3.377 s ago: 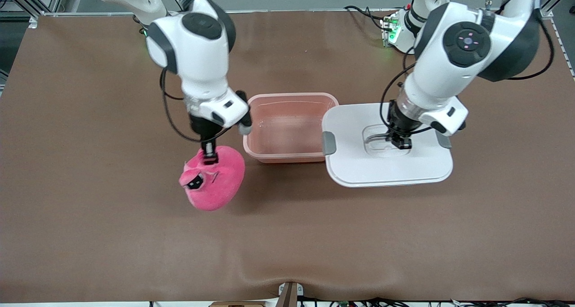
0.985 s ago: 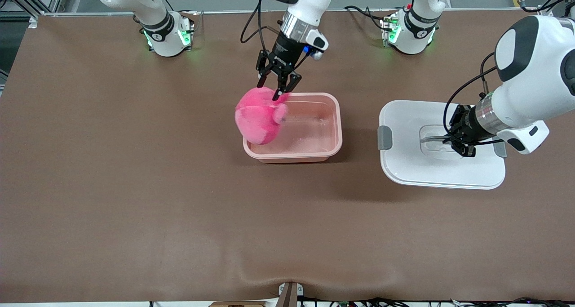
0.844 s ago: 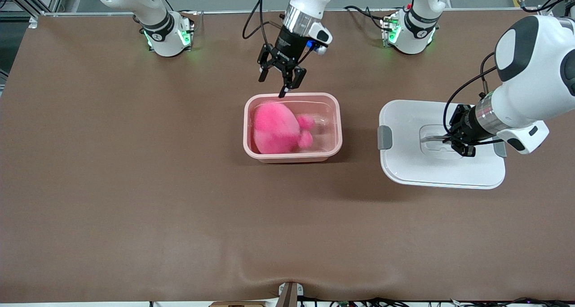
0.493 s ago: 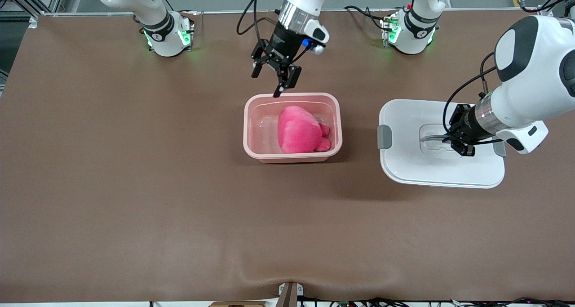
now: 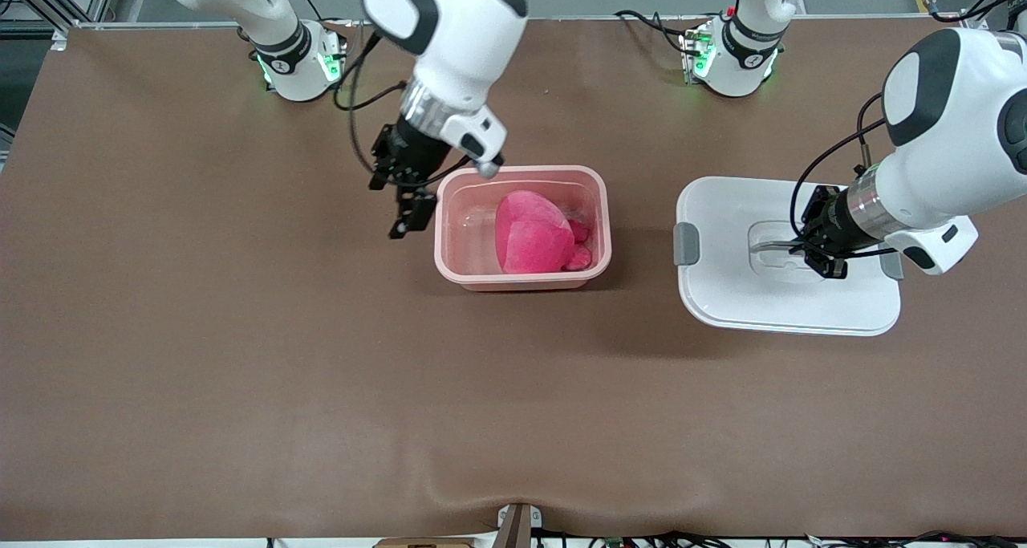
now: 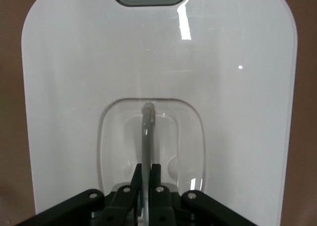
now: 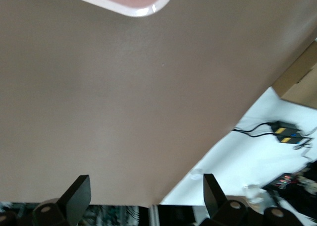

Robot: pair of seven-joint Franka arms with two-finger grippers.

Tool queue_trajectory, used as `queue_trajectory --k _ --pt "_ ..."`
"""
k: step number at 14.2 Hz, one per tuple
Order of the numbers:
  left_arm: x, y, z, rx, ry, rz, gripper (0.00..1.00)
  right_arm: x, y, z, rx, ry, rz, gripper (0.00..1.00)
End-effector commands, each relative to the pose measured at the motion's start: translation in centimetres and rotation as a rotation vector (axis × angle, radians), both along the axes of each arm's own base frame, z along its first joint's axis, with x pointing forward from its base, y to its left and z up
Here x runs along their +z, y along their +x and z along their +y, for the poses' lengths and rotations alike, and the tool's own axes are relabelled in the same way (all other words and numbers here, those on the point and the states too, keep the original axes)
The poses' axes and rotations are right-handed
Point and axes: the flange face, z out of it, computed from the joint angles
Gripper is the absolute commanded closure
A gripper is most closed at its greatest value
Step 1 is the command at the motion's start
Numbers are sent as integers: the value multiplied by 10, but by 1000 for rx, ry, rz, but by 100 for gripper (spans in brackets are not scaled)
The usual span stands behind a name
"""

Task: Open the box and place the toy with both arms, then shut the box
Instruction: 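Open the right gripper and withdraw it from the box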

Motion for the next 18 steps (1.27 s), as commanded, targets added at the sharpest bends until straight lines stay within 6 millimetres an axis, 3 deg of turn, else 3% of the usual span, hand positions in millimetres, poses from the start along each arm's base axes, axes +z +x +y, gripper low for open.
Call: queue_trajectory --k 1,5,8,10,12,14,18 --pt "8 -9 2 -12 -22 2 100 20 38 -72 -148 126 41 0" --pt "9 -11 -6 -11 -22 2 100 43 74 -178 -405 204 -3 0" --pt "8 -16 -31 -9 -50 12 100 49 90 -265 -591 340 39 0" --pt "8 -20 -46 2 -50 16 100 49 93 -321 -705 409 58 0" --pt "6 -23 -62 27 -48 22 100 47 87 -365 -792 443 64 0" --pt "6 -27 -81 40 -51 18 100 46 79 -394 -905 476 51 0" --pt "3 -34 -114 75 -45 11 100 46 60 -396 -1099 504 2 0"
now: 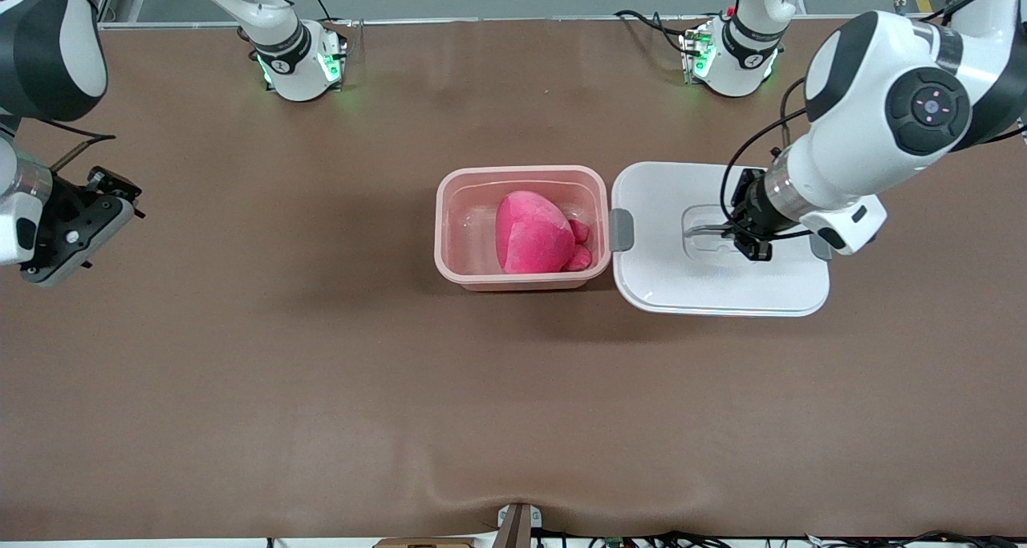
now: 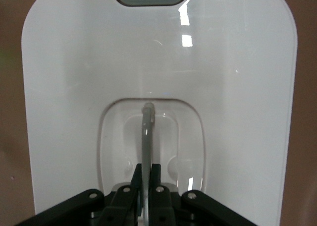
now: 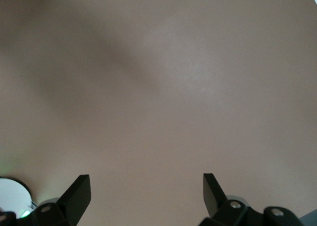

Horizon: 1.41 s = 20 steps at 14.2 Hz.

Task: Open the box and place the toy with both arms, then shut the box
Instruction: 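Move the lid over the box with the left gripper while the right gripper retracts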

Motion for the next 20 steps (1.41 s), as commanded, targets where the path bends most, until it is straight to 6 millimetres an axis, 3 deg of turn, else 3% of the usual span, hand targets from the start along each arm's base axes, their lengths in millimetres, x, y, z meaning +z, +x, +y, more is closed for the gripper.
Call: queue_trajectory --k 1,5,8,10,13,16,18,20 --pt "2 -7 -17 23 -6 -10 100 4 -28 10 -135 33 -14 0" --pt "-10 -21 -61 10 53 -29 100 8 -52 18 -377 21 -44 0" --pt "-17 -30 -91 -4 64 -34 100 29 -68 30 -506 39 -78 0" --pt "-20 -33 -103 15 62 -38 100 33 -72 26 -618 51 -59 0" --pt "-27 -42 -134 13 55 -41 100 68 -78 18 -719 80 -34 0" --pt "-41 -48 -156 23 55 -35 100 69 -75 13 -765 90 -34 0" --pt "-43 -51 -166 33 44 -48 100 82 -75 8 -793 122 -52 0" --pt "-49 -56 -177 41 44 -46 100 84 -74 3 -919 112 -58 0"
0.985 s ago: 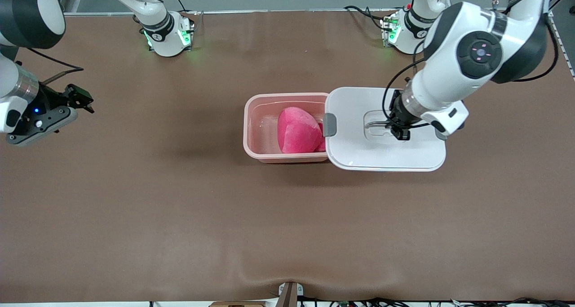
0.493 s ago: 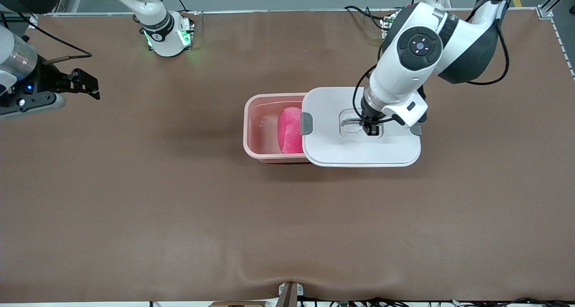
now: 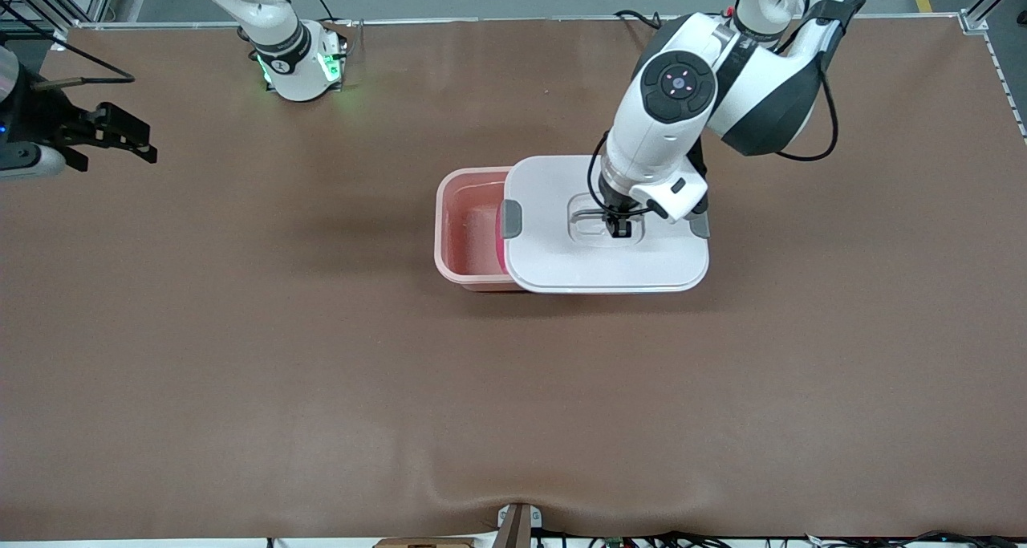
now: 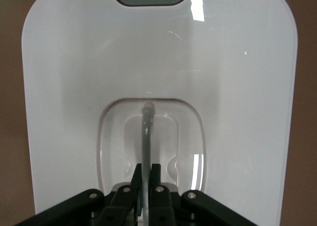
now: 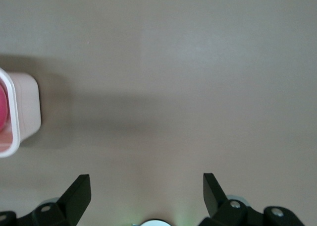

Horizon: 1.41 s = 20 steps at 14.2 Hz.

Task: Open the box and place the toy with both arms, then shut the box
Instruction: 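Move the lid over the box with the left gripper while the right gripper retracts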

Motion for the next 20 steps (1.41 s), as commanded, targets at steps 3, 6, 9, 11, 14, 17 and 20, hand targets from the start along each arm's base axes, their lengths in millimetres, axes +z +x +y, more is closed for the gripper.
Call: queue_trajectory --k 3,6,9,11,14,17,20 --pt "-13 -11 -34 21 14 -16 100 10 0 -10 -153 9 -7 0" --pt "-25 -19 -49 38 28 -22 100 16 3 -13 -142 1 -22 0" --pt "-34 -23 -62 54 17 -30 100 9 8 -16 -143 3 -14 0" --pt "-41 -27 -74 57 9 -35 100 3 23 -18 -147 7 -9 0" --pt "-50 -28 -92 69 12 -35 100 3 44 -20 -155 23 -13 0" --pt "-60 -33 -103 63 23 -36 100 1 45 -23 -160 18 -7 0" --pt "-70 -40 -115 43 17 -42 100 3 45 -30 -174 17 -11 0"
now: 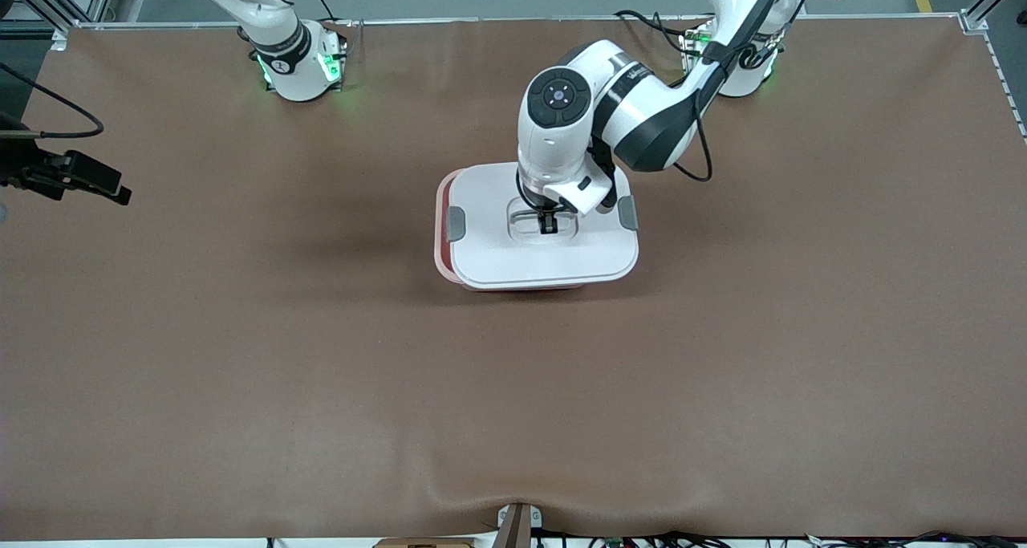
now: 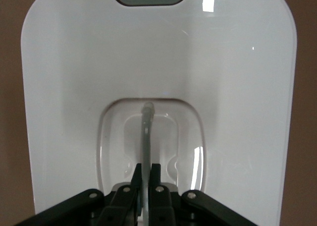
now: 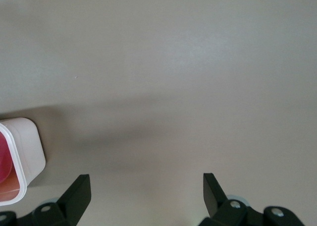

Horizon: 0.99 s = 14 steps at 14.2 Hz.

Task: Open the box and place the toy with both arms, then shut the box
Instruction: 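Lower the lid onto the box and press it down with the left gripper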

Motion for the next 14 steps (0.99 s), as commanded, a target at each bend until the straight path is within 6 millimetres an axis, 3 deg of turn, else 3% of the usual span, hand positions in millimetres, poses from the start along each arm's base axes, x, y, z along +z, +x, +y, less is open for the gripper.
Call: queue_trajectory --k 1,5,14 --pt "-3 -2 -14 -6 8 -28 100 8 0 -2 -15 17 -2 0" --pt "-12 -8 -24 10 -1 -32 100 8 1 10 -2 7 -1 0" --pt "-31 -16 -36 -8 17 -44 100 5 -10 -17 -36 21 35 0"
